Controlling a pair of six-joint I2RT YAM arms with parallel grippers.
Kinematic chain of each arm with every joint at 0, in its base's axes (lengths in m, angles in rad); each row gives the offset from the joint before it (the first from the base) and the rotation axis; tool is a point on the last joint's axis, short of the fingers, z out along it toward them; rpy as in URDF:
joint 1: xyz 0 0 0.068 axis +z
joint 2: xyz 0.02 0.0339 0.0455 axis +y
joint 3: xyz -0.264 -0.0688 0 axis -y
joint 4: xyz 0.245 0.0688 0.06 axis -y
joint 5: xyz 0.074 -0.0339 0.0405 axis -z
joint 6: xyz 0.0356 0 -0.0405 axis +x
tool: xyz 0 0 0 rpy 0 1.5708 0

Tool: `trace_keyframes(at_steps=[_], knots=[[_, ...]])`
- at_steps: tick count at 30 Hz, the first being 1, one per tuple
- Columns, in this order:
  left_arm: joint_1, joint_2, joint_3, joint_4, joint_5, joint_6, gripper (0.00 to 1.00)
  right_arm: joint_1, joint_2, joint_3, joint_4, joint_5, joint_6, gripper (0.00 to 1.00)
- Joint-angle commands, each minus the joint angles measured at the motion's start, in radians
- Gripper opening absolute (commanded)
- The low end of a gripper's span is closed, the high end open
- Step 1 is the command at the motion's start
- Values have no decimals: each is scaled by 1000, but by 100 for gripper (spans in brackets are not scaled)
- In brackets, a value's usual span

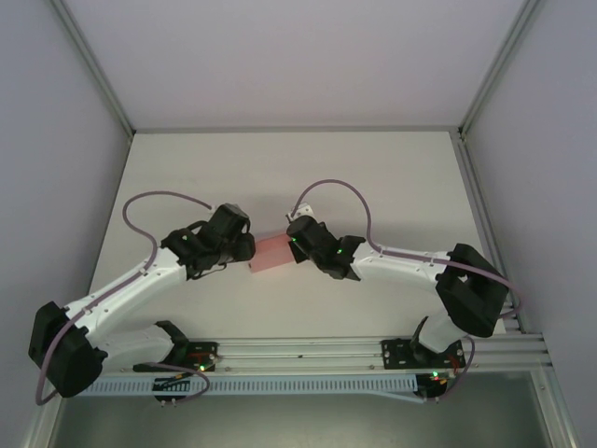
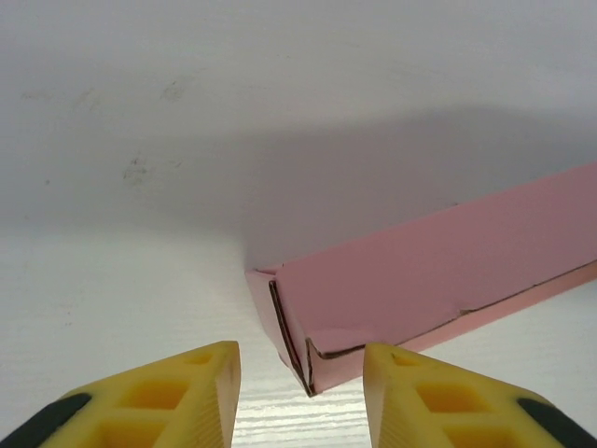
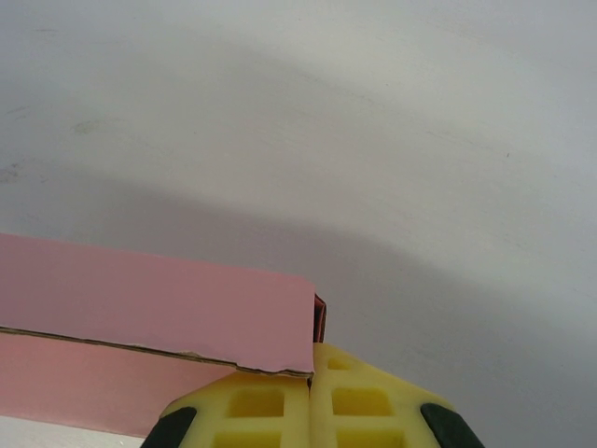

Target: Assemble paper box

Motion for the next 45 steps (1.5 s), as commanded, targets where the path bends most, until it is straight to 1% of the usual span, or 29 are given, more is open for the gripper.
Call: trace_keyframes(at_steps=[1,3,4,5,7,11,13,15,16,18,20,22,25,26,27,28,32,34,37,39,40,43,45], knots=[[7,2,-34,28,11,4,36,13,40,-26,-135,-49,9,4],[9,10,-42,58,12,15,30,13,43,-22,-134,-59,5,4],[12,13,-45,64,11,19,22,13,45,-23,-134,-61,5,5],[12,15,-48,74,16,24,17,14,45,-23,-136,-60,8,5],[12,17,-51,86,23,31,11,13,45,-19,-140,-62,10,5],[11,26,-55,78,13,43,2,13,23,-19,-144,-69,6,6],[13,28,-60,70,9,44,0,13,-4,-22,-147,-66,6,9],[12,31,-68,65,3,44,0,13,-31,-13,-156,-64,4,17],[14,33,-74,63,2,43,0,12,-46,-4,-158,-67,4,19],[13,39,-82,65,9,42,0,12,-73,12,-155,-84,-6,28],[13,42,-84,65,10,41,0,7,-96,37,-157,-83,-10,34],[15,39,-83,68,14,41,0,-7,-116,61,-155,-142,-4,46],[14,31,-84,75,18,39,0,-45,-138,86,-143,-227,15,51],[13,31,-84,75,19,35,0,-58,-148,88,-129,-260,14,55],[12,30,-84,77,25,41,0,-74,-157,86,-110,-293,10,61],[13,31,-84,79,28,43,0,-86,-166,84,-97,-294,19,64],[14,36,-84,82,30,52,0,-144,-151,95,-65,-269,60,66],[13,40,-81,82,34,56,0,-181,-115,114,-61,-292,75,64],[13,46,-79,83,36,57,0,-219,-44,149,-79,-319,100,58],[13,51,-81,84,40,57,0,-236,-1,164,-93,-357,98,55],[14,53,-81,85,42,58,0,-240,15,163,-91,-365,97,55],[13,54,-80,82,43,57,0,-248,61,158,-103,-375,103,50],[14,53,-79,81,43,58,0,-250,87,144,-115,-373,115,44]])
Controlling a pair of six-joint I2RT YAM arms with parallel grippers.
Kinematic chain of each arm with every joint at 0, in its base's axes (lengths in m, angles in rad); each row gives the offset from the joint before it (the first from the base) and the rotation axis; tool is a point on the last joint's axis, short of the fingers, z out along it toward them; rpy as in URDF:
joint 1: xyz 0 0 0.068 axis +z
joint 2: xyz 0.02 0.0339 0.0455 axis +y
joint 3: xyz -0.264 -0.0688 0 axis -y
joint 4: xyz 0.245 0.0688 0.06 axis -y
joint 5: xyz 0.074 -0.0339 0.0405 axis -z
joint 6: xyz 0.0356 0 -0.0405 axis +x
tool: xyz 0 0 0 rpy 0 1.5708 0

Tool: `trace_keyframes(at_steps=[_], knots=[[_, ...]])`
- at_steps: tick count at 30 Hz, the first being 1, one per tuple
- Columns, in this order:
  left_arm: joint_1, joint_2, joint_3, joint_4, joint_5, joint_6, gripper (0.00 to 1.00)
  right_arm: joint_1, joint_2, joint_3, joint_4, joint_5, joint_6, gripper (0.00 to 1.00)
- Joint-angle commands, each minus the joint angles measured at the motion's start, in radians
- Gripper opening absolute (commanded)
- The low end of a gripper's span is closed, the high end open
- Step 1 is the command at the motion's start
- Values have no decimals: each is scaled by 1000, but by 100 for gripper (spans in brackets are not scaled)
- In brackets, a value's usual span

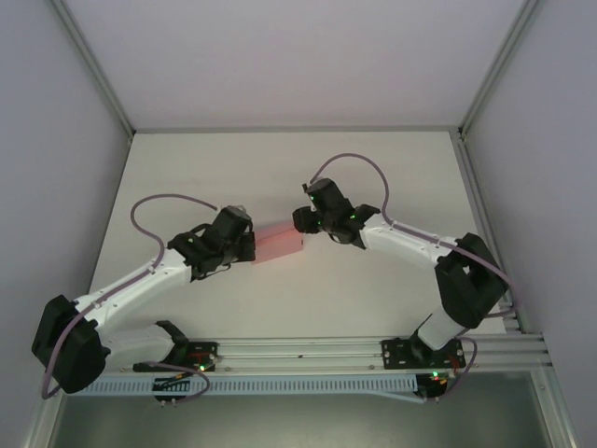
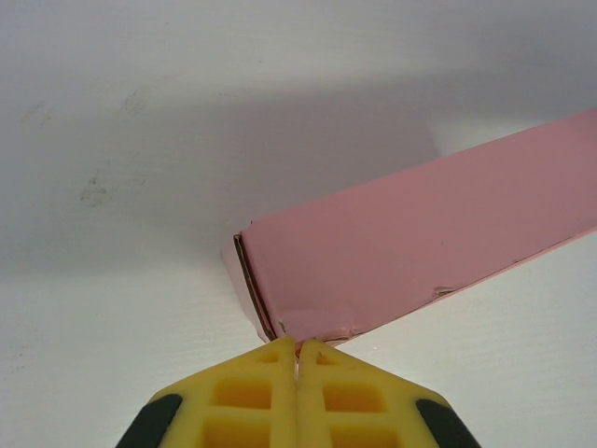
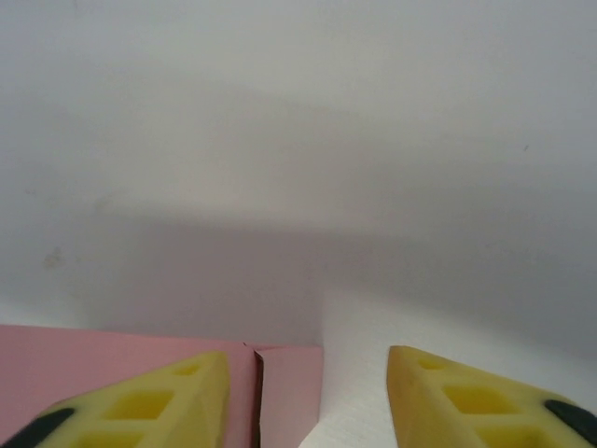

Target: Assemble paper box

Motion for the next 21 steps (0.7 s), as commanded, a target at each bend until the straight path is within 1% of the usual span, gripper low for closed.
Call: trace_keyframes(at_steps=[1,3,5,7,10,13,15,17,19,21], knots=[[6,21,-23,-46,16,17,0,-5,38,-11,-28,-29,33,43],[5,22,-25,-42,16,16,0,-5,54,-47,-23,-32,62,36],[5,25,-27,-42,14,16,0,-6,66,-99,6,-45,94,35],[6,30,-25,-46,1,9,0,-5,81,-137,13,-32,123,34],[10,33,-29,-47,-7,7,0,-5,103,-181,15,-39,151,30],[15,36,-28,-47,-7,5,0,-4,106,-229,49,-71,150,28],[21,39,-25,-49,-9,2,0,-1,105,-262,71,-81,118,22],[26,38,-25,-48,-7,0,0,9,103,-295,81,-49,64,18],[29,37,-25,-48,-6,0,0,27,92,-325,93,18,31,16],[29,35,-23,-48,2,-3,5,42,83,-352,116,61,2,14]])
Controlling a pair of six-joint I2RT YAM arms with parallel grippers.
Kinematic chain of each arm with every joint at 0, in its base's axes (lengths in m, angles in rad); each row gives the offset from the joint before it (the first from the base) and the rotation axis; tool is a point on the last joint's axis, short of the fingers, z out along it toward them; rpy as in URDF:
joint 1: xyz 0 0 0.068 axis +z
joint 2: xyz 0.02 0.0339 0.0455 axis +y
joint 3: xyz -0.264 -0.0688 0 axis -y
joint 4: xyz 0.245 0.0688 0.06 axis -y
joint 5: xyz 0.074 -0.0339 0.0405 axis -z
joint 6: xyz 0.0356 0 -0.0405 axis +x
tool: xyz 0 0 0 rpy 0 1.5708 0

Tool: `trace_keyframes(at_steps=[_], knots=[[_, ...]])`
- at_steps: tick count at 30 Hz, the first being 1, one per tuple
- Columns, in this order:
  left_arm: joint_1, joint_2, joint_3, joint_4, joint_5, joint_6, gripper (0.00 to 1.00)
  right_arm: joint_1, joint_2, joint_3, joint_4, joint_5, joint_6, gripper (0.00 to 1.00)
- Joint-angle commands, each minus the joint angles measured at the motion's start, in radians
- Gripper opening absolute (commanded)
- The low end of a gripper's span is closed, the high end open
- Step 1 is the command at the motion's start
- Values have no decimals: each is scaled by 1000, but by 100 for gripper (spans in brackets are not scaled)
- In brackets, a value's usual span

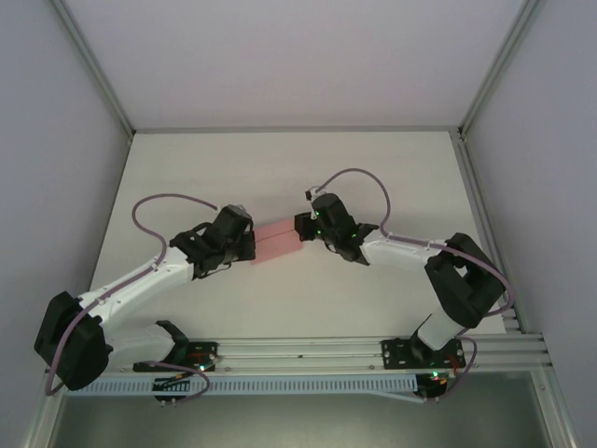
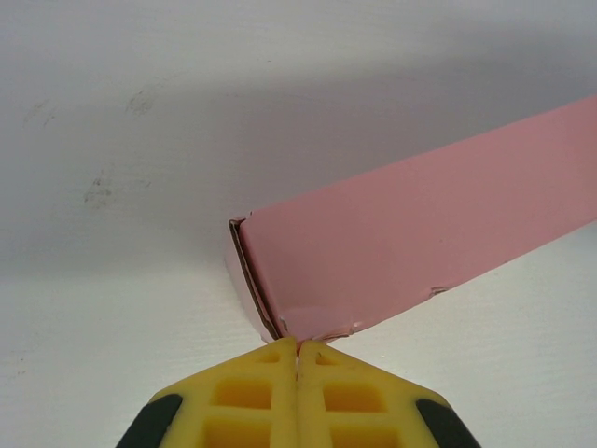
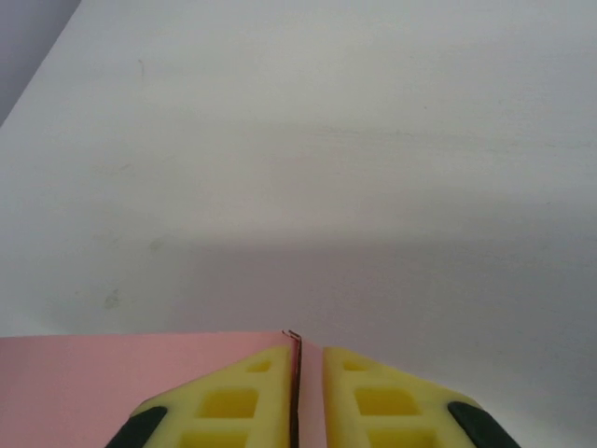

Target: Assemble paper box

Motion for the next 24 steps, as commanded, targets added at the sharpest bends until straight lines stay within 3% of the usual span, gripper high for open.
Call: trace_keyframes(at_steps=[1,8,11,16,18,24], knots=[[14,10,-20,-59,4,-5,8,26,83,-126,-280,97,-82,14],[19,-52,11,-54,40,-48,23,60,108,-83,-304,128,-103,13],[34,-94,17,-51,52,-64,25,67,108,-70,-320,138,-102,13],[136,-128,8,-49,75,-69,41,71,95,-65,-326,140,-105,13],[186,-119,-13,-1,120,-63,48,74,88,-65,-326,144,-108,13],[255,-45,-61,195,293,-34,48,79,97,-54,-340,148,-107,13]])
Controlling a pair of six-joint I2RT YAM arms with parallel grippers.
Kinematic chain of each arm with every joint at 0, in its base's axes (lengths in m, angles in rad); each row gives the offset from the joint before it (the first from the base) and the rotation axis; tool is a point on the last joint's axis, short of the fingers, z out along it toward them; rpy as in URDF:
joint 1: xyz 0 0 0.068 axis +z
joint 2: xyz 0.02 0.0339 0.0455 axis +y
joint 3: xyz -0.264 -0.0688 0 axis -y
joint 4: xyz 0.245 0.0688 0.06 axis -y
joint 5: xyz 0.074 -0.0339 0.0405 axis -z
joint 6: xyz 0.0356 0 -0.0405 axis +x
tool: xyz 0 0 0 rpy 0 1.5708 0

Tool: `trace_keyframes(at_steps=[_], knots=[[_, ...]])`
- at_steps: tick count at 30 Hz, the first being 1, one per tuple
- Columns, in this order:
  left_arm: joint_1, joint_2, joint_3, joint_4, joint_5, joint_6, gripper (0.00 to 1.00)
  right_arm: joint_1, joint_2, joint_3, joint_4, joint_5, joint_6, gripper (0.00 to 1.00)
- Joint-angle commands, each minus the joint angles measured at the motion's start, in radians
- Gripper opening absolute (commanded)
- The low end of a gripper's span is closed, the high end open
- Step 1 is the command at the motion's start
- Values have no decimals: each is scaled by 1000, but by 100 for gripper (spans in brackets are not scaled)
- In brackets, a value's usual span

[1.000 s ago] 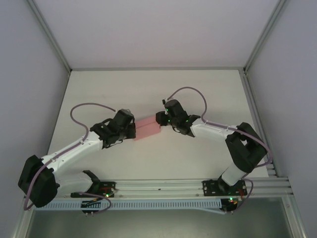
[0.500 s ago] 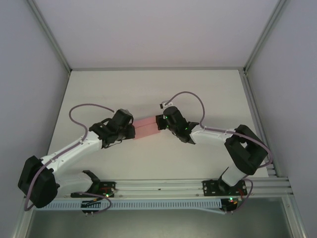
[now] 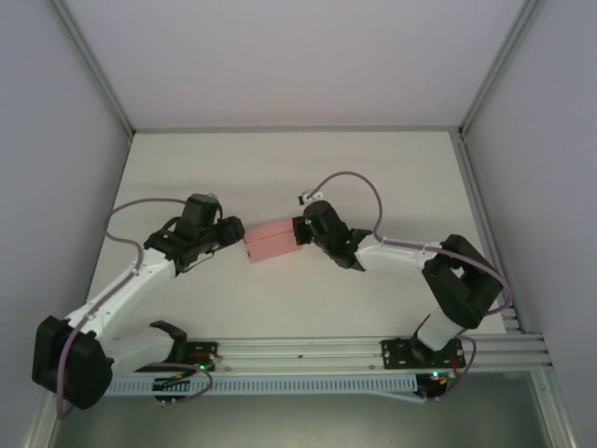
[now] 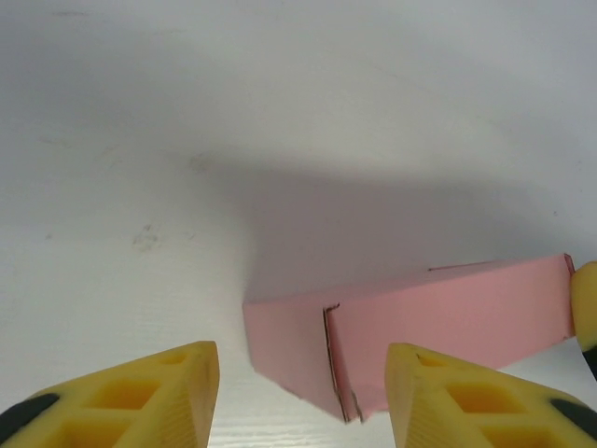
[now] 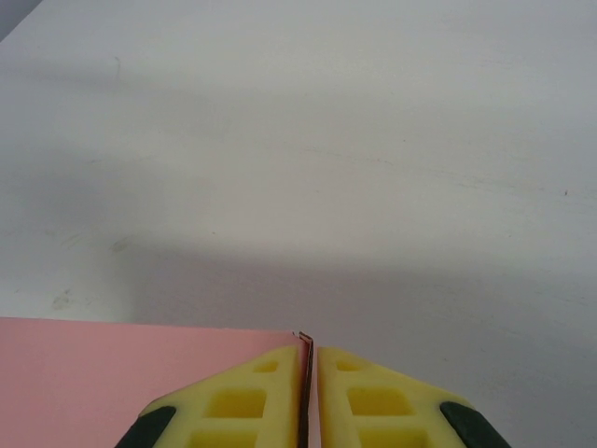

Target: Assemble paper box

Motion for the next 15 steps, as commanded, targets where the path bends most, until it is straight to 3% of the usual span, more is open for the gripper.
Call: trace_keyframes(at_steps=[1,9,15], knots=[[16,49,-28,123,128,24,47,12,92,-72,-338,-5,-22,13],[15,54,-157,194,167,13,33,12,97,-83,-320,22,-3,12],[6,23,-317,364,227,46,27,12,101,-176,-124,-41,-50,11]])
